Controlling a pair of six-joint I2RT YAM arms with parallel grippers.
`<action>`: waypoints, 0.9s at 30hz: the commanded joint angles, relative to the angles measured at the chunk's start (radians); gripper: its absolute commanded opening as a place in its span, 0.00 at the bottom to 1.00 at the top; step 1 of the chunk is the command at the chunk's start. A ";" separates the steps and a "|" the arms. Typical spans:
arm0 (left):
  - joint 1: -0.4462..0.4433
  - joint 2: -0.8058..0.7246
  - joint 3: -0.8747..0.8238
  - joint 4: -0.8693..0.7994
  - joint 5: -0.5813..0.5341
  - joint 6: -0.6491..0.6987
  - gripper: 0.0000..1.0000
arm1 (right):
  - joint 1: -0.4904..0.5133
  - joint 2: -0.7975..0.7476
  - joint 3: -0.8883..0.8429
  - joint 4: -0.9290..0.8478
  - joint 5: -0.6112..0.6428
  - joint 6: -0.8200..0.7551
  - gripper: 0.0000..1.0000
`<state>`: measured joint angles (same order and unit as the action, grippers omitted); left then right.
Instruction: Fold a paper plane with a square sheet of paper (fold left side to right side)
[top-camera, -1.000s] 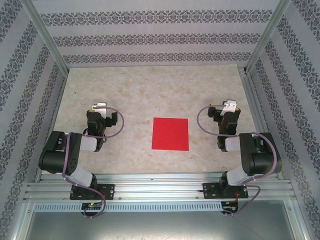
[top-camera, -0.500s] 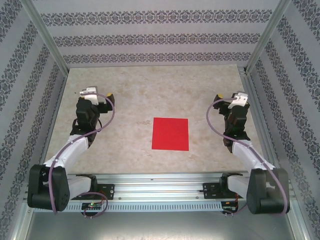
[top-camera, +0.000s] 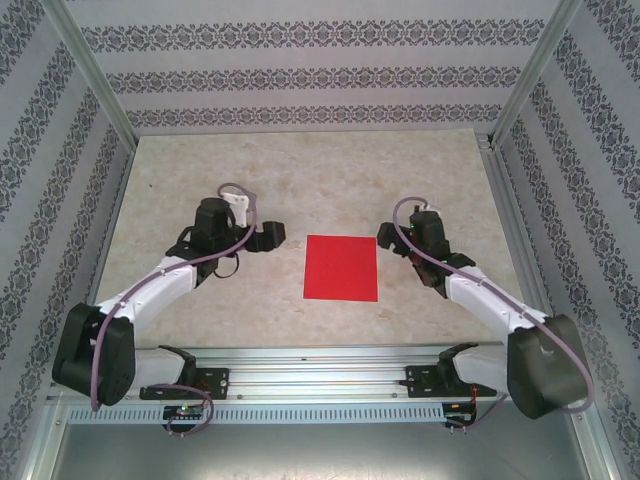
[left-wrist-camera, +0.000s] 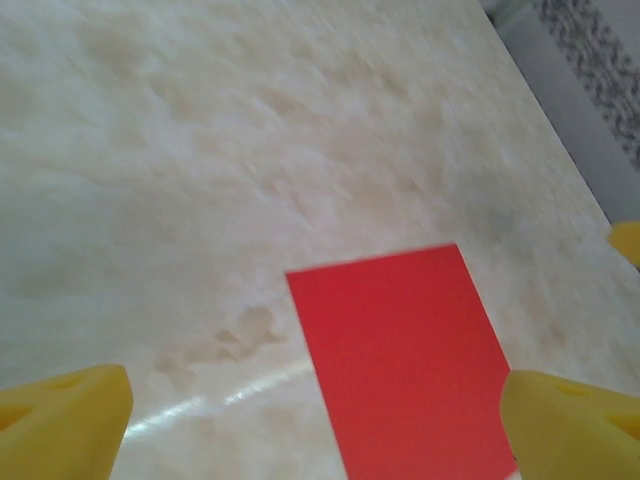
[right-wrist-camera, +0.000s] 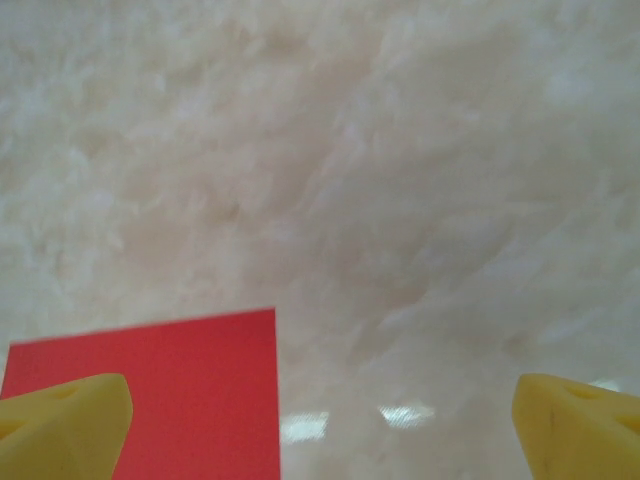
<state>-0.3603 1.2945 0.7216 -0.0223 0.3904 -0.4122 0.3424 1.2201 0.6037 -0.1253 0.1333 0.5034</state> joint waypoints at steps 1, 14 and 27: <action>-0.085 0.077 0.050 -0.032 0.107 -0.055 0.91 | 0.088 0.123 0.093 -0.114 0.043 0.067 0.98; -0.274 0.399 0.144 0.034 0.184 -0.134 0.82 | 0.171 0.502 0.315 -0.192 -0.020 0.080 0.98; -0.318 0.521 0.191 0.001 0.119 -0.127 0.84 | 0.247 0.492 0.256 -0.091 -0.266 0.152 0.84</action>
<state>-0.6624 1.7794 0.8959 -0.0242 0.5346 -0.5362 0.5358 1.7149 0.8959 -0.2695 0.1051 0.5915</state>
